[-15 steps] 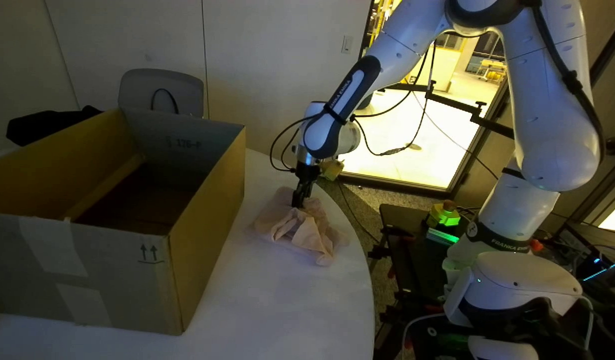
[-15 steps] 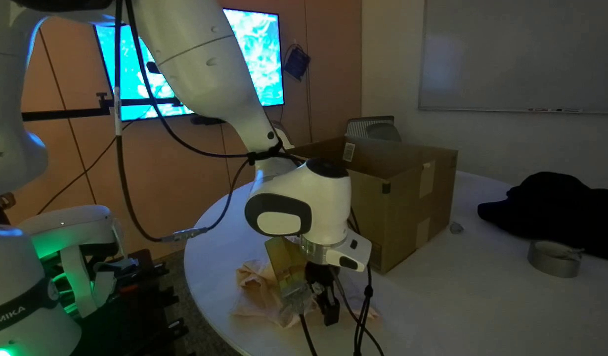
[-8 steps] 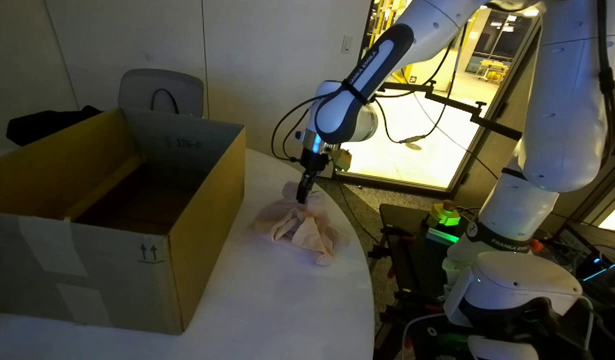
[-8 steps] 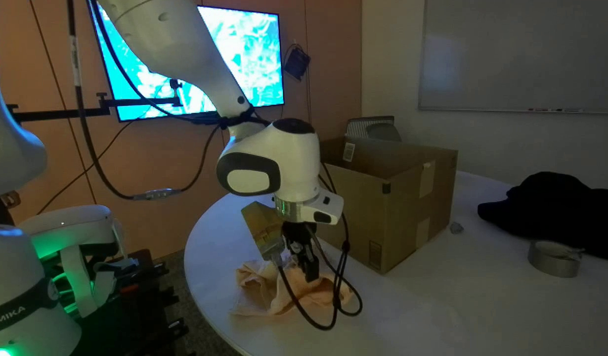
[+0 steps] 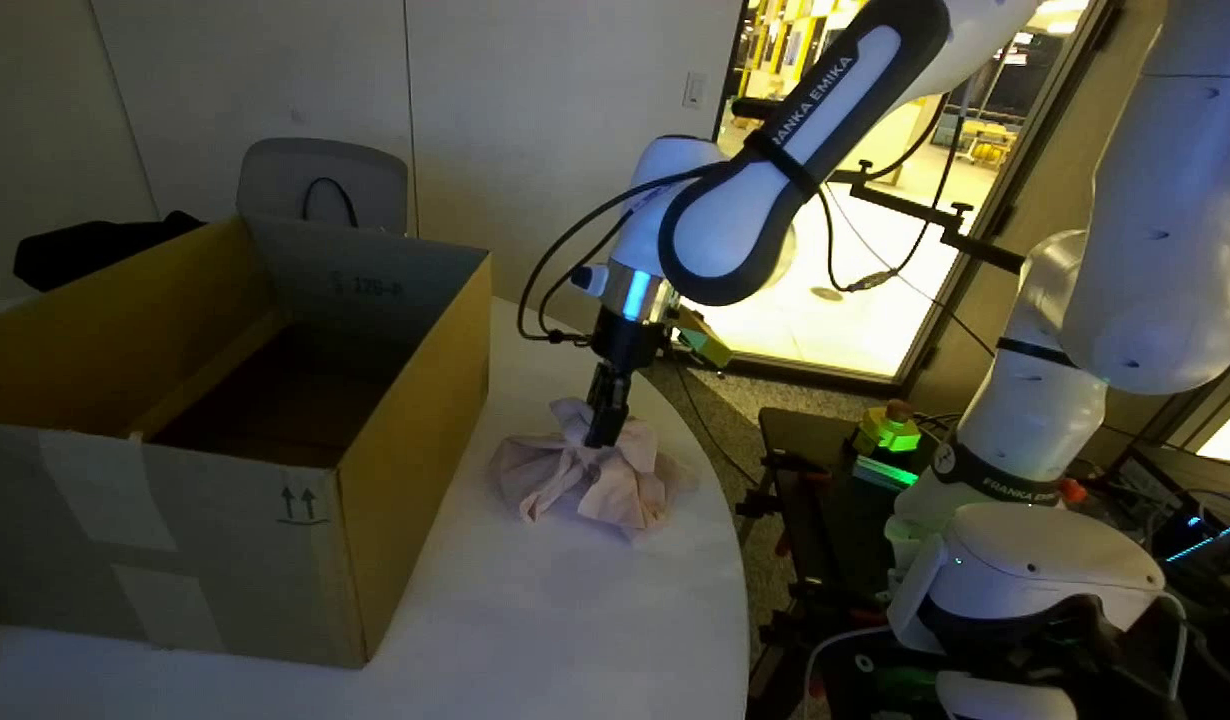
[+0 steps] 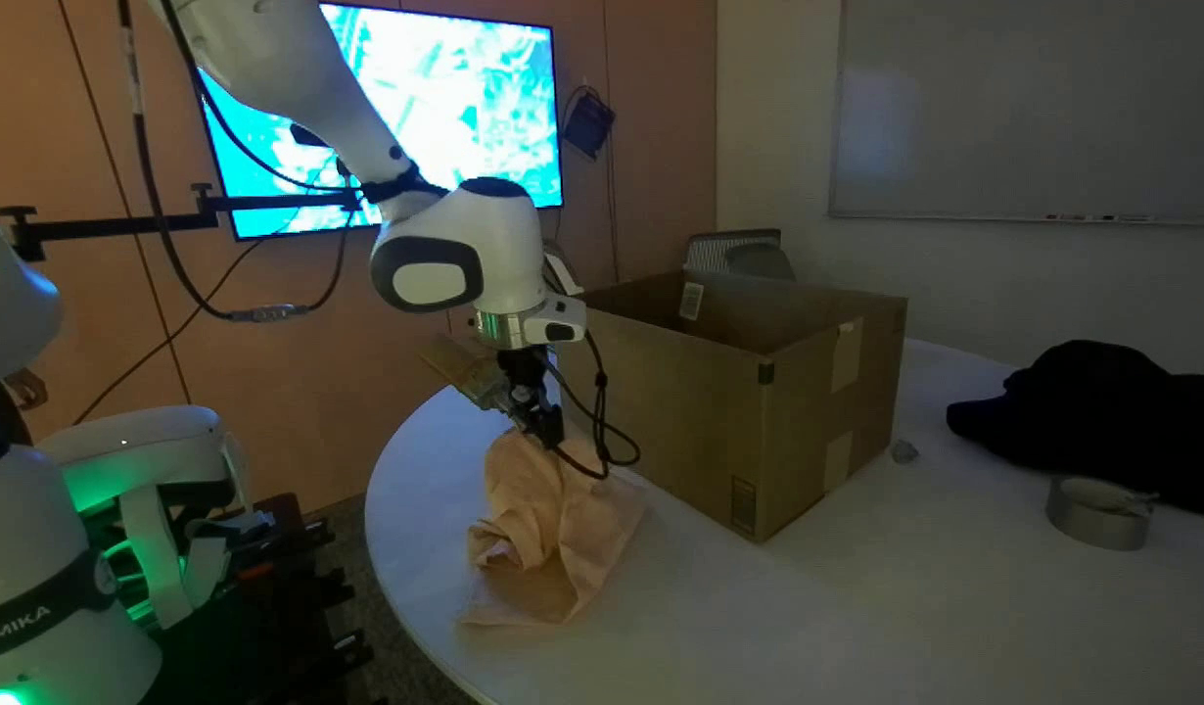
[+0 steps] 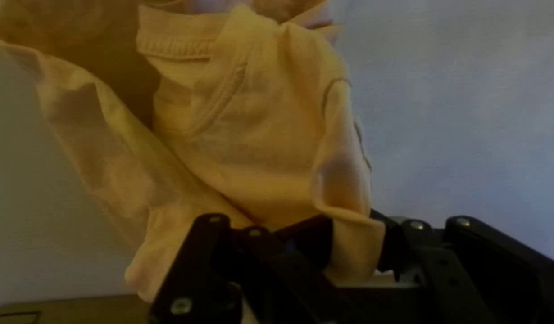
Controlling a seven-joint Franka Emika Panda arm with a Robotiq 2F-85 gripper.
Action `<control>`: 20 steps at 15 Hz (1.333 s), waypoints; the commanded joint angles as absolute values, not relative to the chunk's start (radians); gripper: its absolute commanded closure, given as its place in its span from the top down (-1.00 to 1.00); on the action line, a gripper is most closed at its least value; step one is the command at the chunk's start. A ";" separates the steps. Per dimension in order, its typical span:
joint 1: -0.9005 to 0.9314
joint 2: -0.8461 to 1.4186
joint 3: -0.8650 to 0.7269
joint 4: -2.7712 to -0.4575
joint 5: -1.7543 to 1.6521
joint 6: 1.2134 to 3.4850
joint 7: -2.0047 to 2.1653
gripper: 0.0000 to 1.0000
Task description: Put the marker on the towel and wrap it, then put it in the box
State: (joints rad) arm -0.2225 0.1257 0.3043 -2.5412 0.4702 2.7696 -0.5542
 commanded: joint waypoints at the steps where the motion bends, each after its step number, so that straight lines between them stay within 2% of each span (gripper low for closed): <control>1: -0.072 0.170 0.257 -2.531 0.362 2.774 -0.444 -0.39; 10: 0.026 0.170 0.188 -2.544 0.152 2.768 -0.271 0.93; 11: 0.023 0.167 0.180 -2.546 0.141 2.766 -0.265 1.00; 20: 0.042 0.374 0.038 -2.456 -0.040 2.852 -0.112 1.00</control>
